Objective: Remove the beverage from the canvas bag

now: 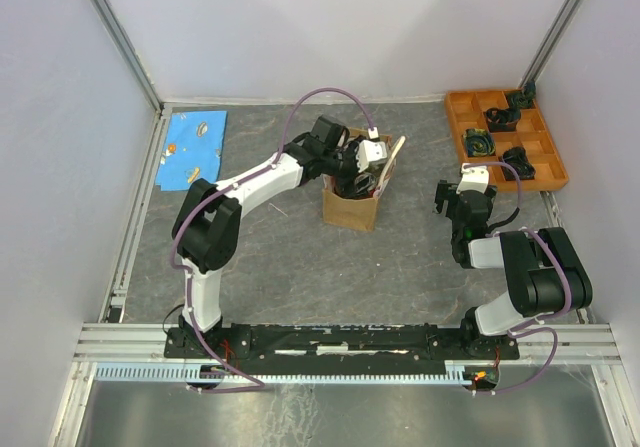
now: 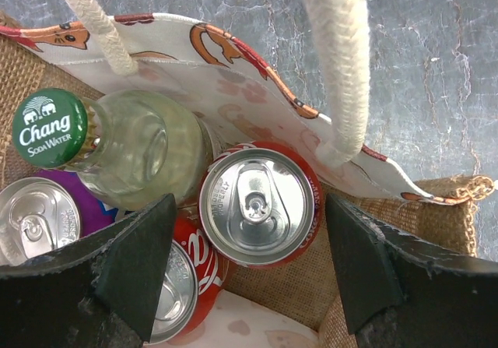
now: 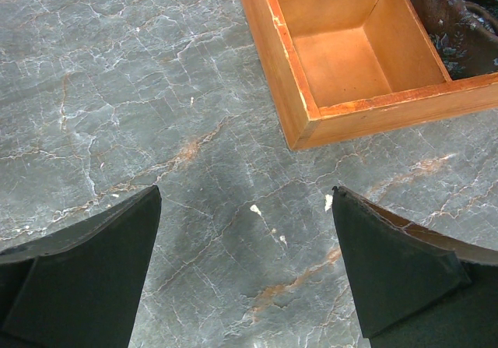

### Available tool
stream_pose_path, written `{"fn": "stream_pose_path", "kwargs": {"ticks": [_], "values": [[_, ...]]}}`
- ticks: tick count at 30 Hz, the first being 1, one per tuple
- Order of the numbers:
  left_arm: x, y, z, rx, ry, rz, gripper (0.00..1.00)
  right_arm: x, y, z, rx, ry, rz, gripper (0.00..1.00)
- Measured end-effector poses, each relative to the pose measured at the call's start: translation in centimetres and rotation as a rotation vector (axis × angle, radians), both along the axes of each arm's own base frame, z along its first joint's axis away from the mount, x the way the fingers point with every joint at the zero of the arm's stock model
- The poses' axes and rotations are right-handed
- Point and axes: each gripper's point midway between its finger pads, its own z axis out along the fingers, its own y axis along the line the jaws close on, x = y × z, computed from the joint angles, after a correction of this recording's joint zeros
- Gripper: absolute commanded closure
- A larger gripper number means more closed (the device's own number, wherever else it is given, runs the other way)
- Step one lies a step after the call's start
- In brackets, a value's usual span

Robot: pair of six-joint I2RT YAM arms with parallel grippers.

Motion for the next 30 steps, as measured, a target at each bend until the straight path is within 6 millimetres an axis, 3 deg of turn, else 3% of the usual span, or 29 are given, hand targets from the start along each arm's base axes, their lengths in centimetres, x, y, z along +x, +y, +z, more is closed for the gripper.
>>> {"fn": "stream_pose_path", "kwargs": {"ticks": [17, 30], "values": [[-0.5, -0.5, -1.1, 0.000, -0.037, -0.031, 0.22, 0.0, 0.0, 0.0, 0.000, 0.000, 0.000, 0.01], [-0.3, -0.3, -1.3, 0.002, -0.068, -0.012, 0.38, 0.0, 0.0, 0.0, 0.000, 0.000, 0.000, 0.01]]}}
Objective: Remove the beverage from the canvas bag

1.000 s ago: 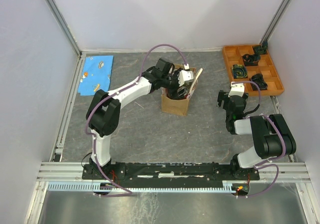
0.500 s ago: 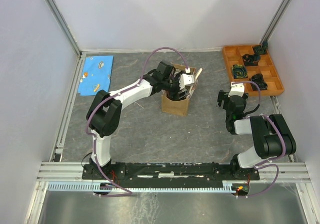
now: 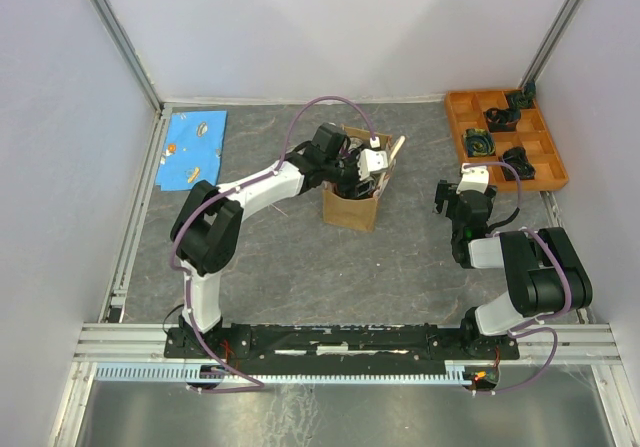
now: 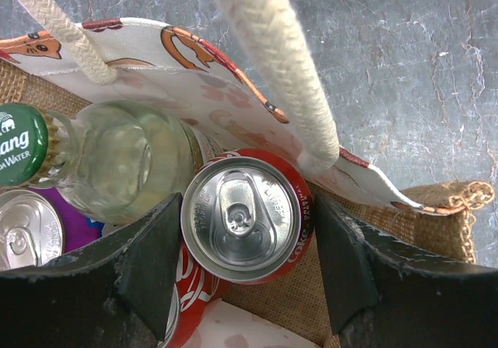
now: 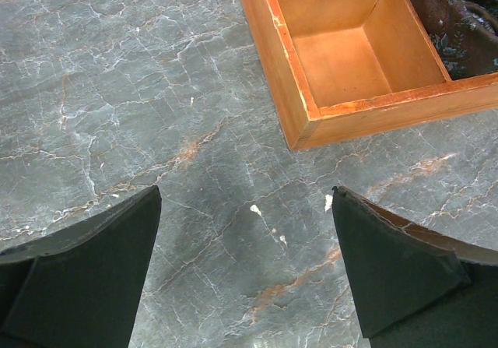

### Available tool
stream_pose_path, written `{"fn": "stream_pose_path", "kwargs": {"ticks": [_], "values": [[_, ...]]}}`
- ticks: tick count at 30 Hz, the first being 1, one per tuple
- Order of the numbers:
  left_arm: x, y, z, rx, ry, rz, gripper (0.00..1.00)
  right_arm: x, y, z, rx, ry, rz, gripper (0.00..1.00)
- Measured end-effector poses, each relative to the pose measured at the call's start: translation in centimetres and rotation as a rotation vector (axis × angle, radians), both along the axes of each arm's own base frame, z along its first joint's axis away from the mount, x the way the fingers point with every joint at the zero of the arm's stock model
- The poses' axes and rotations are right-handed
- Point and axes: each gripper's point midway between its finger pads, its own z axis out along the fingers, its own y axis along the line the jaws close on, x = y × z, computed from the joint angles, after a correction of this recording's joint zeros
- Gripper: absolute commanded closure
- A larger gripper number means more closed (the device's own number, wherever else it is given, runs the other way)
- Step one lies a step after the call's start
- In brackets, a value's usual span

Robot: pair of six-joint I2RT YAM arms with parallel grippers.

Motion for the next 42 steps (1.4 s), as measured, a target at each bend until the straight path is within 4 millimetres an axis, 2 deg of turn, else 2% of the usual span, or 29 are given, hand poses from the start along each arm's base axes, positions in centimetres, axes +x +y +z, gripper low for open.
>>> {"fn": "stream_pose_path", "kwargs": {"ticks": [3, 10, 19, 31, 33, 36, 37, 41, 42], "values": [[-0.1, 0.0, 0.0, 0.002, -0.004, 0.001, 0.42, 0.0, 0.0, 0.0, 0.000, 0.000, 0.000, 0.01], [-0.5, -0.2, 0.0, 0.006, -0.002, -0.009, 0.42, 0.0, 0.0, 0.0, 0.000, 0.000, 0.000, 0.01], [-1.0, -0.3, 0.0, 0.053, -0.037, 0.002, 0.19, 0.0, 0.0, 0.0, 0.000, 0.000, 0.000, 0.01], [-0.4, 0.0, -1.1, 0.094, -0.064, 0.043, 0.20, 0.0, 0.0, 0.0, 0.000, 0.000, 0.000, 0.01], [-0.2, 0.0, -1.4, 0.096, -0.065, 0.047, 0.25, 0.0, 0.0, 0.0, 0.000, 0.000, 0.000, 0.01], [-0.1, 0.0, -1.6, 0.094, -0.064, 0.051, 0.38, 0.0, 0.0, 0.0, 0.000, 0.000, 0.000, 0.01], [-0.1, -0.1, -1.6, 0.093, -0.062, 0.053, 0.46, 0.0, 0.0, 0.0, 0.000, 0.000, 0.000, 0.01], [-0.1, -0.1, -1.6, 0.087, -0.057, 0.061, 0.89, 0.0, 0.0, 0.0, 0.000, 0.000, 0.000, 0.01], [0.0, -0.1, -1.6, 0.085, -0.054, 0.064, 0.96, 0.0, 0.0, 0.0, 0.000, 0.000, 0.000, 0.01]]}}
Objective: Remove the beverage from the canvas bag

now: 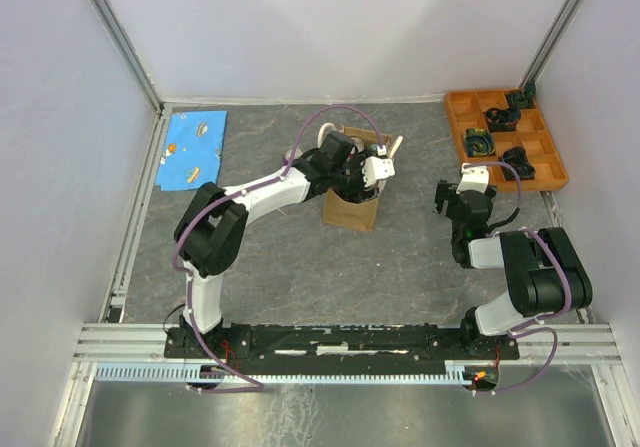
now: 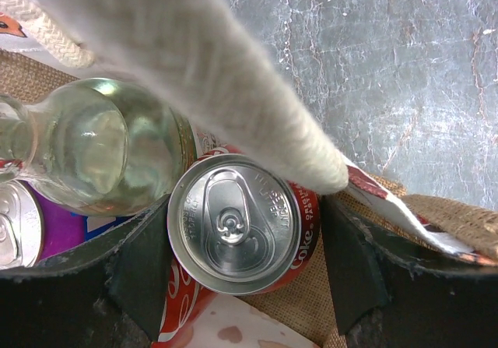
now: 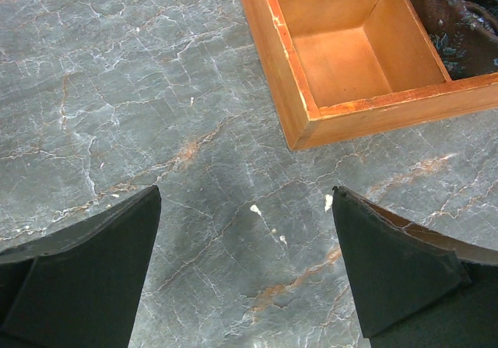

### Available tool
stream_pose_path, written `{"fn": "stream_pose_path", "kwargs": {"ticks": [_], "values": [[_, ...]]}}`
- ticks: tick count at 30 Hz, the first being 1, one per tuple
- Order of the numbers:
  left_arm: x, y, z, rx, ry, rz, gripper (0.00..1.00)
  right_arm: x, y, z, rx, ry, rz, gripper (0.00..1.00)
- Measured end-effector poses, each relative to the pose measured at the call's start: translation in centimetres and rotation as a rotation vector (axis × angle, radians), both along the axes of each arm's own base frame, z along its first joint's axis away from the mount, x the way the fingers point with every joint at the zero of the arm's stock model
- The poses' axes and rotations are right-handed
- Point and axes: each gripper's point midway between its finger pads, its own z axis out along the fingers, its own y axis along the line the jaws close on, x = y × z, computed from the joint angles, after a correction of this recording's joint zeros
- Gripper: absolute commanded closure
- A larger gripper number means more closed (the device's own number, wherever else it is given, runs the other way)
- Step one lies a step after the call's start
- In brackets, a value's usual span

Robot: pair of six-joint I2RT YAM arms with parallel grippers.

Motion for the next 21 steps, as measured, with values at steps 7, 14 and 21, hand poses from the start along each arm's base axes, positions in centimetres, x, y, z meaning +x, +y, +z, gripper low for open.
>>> {"fn": "stream_pose_path", "kwargs": {"ticks": [7, 14, 21], "values": [[0.1, 0.0, 0.1, -0.007, 0.010, 0.013, 0.97, 0.0, 0.0, 0.0, 0.000, 0.000, 0.000, 0.01], [-0.1, 0.3, 0.6, 0.007, 0.047, 0.028, 0.97, 0.0, 0.0, 0.0, 0.000, 0.000, 0.000, 0.01], [0.1, 0.5, 3.1, 0.010, 0.068, 0.047, 0.97, 0.0, 0.0, 0.0, 0.000, 0.000, 0.000, 0.01]]}}
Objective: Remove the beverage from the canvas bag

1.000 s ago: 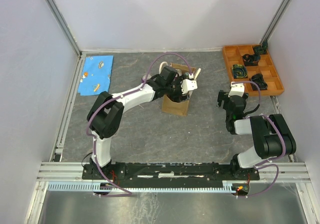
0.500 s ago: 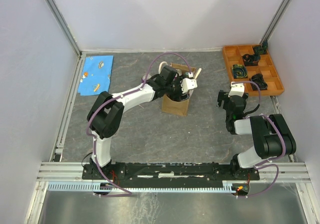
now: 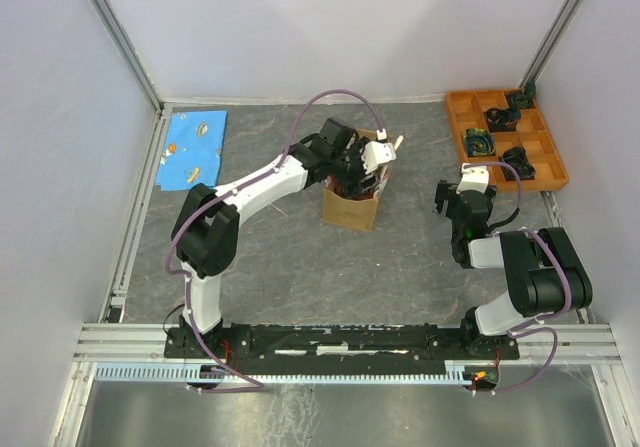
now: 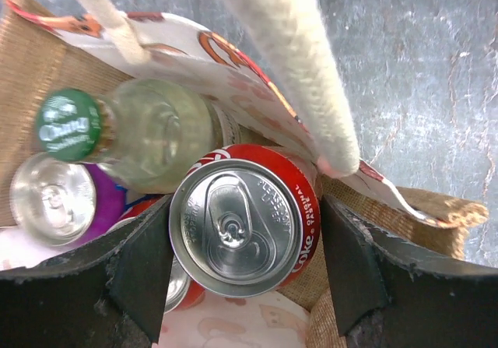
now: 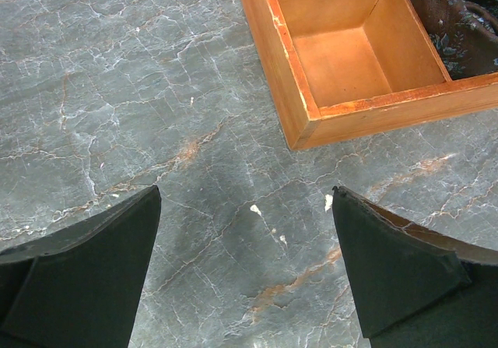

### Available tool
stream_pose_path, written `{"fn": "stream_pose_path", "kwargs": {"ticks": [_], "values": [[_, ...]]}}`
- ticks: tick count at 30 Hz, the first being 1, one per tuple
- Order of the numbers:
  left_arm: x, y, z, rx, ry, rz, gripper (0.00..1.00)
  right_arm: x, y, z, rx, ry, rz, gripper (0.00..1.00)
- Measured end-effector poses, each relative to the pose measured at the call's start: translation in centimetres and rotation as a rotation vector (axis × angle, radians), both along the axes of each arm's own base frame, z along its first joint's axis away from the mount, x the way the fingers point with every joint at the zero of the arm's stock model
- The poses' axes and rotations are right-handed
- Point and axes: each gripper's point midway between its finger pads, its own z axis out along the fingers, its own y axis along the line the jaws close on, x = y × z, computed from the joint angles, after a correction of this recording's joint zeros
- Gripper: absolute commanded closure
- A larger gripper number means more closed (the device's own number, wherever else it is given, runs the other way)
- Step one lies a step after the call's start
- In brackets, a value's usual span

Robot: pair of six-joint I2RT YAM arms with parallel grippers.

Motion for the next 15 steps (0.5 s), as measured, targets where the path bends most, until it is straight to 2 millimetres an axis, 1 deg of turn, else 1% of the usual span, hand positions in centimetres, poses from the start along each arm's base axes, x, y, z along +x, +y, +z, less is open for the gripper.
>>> {"fn": "stream_pose_path", "kwargs": {"ticks": [3, 7, 11, 15], "values": [[0.1, 0.0, 2.2, -0.023, -0.019, 0.011, 0.97, 0.0, 0.0, 0.0, 0.000, 0.000, 0.000, 0.01], [-0.2, 0.3, 5.8, -0.061, -0.053, 0.029, 0.97, 0.0, 0.0, 0.0, 0.000, 0.000, 0.000, 0.01], [0.1, 0.5, 9.2, -0.100, -0.099, 0.062, 0.97, 0.0, 0.0, 0.0, 0.000, 0.000, 0.000, 0.01], [0.6, 1.2, 11.8, -0.122, -0.147, 0.113, 0.97, 0.0, 0.0, 0.0, 0.000, 0.000, 0.000, 0.01]]}}
